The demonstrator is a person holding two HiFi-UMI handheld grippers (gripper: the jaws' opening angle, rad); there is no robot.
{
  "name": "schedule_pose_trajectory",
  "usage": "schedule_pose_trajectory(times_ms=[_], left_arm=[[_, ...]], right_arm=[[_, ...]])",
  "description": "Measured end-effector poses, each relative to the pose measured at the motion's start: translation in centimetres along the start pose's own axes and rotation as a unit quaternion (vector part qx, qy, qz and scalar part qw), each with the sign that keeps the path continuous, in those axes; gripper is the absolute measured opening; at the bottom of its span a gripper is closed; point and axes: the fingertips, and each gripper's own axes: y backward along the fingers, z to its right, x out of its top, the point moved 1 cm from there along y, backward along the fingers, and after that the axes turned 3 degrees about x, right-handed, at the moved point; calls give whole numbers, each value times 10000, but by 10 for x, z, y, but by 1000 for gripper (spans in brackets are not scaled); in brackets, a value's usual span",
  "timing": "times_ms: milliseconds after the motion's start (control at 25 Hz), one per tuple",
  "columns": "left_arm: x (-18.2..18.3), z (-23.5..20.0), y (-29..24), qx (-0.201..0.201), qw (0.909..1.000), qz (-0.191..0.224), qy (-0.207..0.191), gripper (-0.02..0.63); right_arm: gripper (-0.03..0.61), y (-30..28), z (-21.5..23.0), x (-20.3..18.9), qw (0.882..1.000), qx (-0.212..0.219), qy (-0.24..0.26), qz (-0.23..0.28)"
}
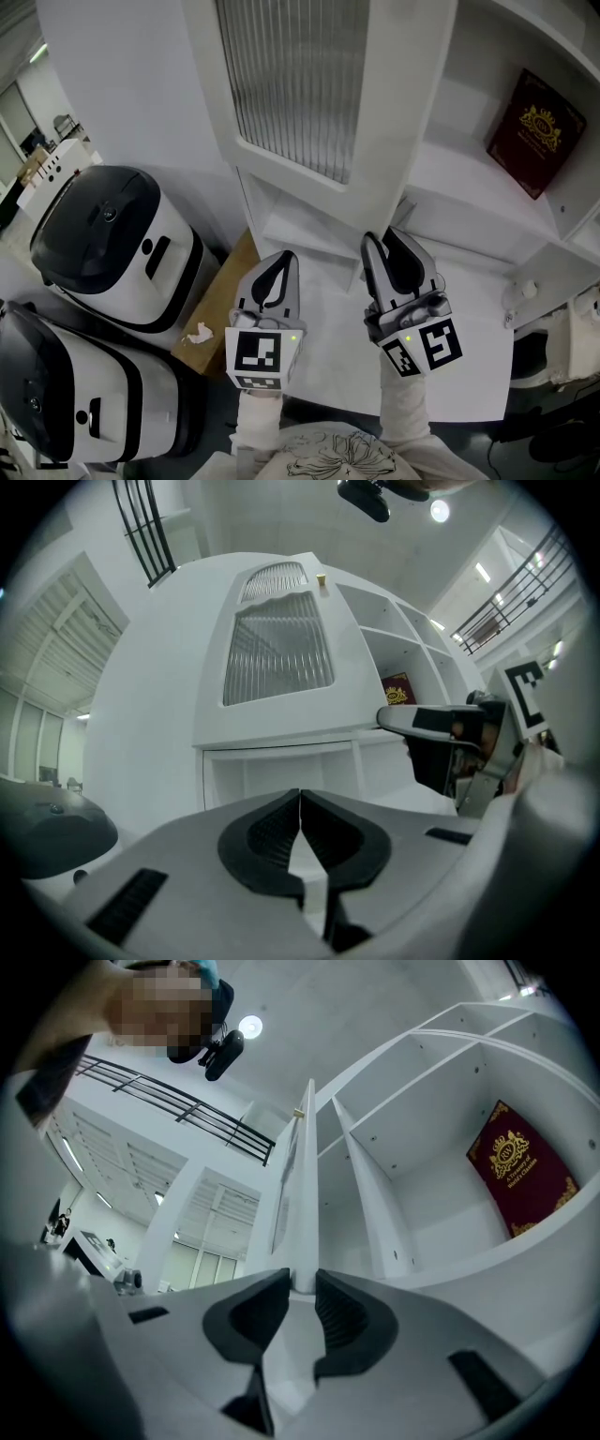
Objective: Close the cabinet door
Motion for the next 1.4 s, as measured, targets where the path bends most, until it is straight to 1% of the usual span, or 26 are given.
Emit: schedule_pose_trajectory(times_ms=[320,480,600,760,1400], left_arm=[[2,4,-11,124,9999,-32,-49,5],[-1,4,-15,172,9998,-52,-50,5],[-1,4,-19,215,9997,-66,-53,5],[-2,6,-25,239,9997,-96,-35,5],[-11,10,-46,244,9994,-253,-60,5]], right_arm=[[87,-4,16,-3,9999,8,-142,64],[92,-6,23,-4,9999,-70,-71,78],[120,-7,30,-5,9998,-181,-1,90],[146,-9,38,-7,9996,-255,-77,120],[143,-20,62,-12,9992,-395,-59,86]])
